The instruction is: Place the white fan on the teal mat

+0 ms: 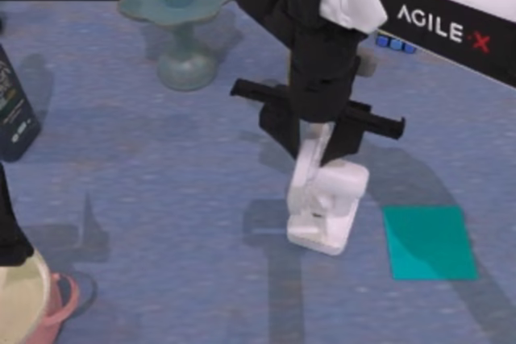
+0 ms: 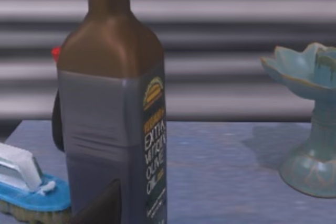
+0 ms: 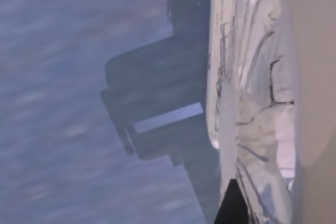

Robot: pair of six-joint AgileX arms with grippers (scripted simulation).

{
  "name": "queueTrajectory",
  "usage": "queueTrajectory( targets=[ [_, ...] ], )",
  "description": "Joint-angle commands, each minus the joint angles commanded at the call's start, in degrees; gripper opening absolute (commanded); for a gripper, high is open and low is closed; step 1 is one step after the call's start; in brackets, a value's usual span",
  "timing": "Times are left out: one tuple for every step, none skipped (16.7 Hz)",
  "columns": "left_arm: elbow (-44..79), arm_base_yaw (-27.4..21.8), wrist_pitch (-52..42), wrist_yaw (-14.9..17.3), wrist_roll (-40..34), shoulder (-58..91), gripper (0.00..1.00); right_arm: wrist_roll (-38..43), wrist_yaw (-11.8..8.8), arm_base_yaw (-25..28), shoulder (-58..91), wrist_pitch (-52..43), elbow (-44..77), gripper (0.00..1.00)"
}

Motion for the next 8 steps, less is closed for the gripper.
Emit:
queueTrajectory(
  targets=[
    [0.00, 0.00, 0.00, 0.00, 0.00, 0.00, 1.00, 0.00, 0.00, 0.00, 0.00, 0.00, 0.00, 0.00],
    [0.00, 0.00, 0.00, 0.00, 0.00, 0.00, 1.00, 0.00, 0.00, 0.00, 0.00, 0.00, 0.00, 0.00],
    [0.00, 0.00, 0.00, 0.00, 0.00, 0.00, 1.00, 0.00, 0.00, 0.00, 0.00, 0.00, 0.00, 0.00],
    [0.00, 0.00, 0.00, 0.00, 0.00, 0.00, 1.00, 0.00, 0.00, 0.00, 0.00, 0.00, 0.00, 0.00],
    [0.00, 0.00, 0.00, 0.00, 0.00, 0.00, 1.00, 0.00, 0.00, 0.00, 0.00, 0.00, 0.00, 0.00],
    [0.00, 0.00, 0.00, 0.00, 0.00, 0.00, 1.00, 0.00, 0.00, 0.00, 0.00, 0.00, 0.00, 0.00],
    [0.00, 0.00, 0.00, 0.00, 0.00, 0.00, 1.00, 0.02, 0.02, -0.17, -0.48, 0.00, -0.11, 0.00],
    [0.00, 0.00, 0.00, 0.00, 0.00, 0.00, 1.00, 0.01, 0.02, -0.13, -0.43, -0.19, 0.09, 0.00]
  ],
)
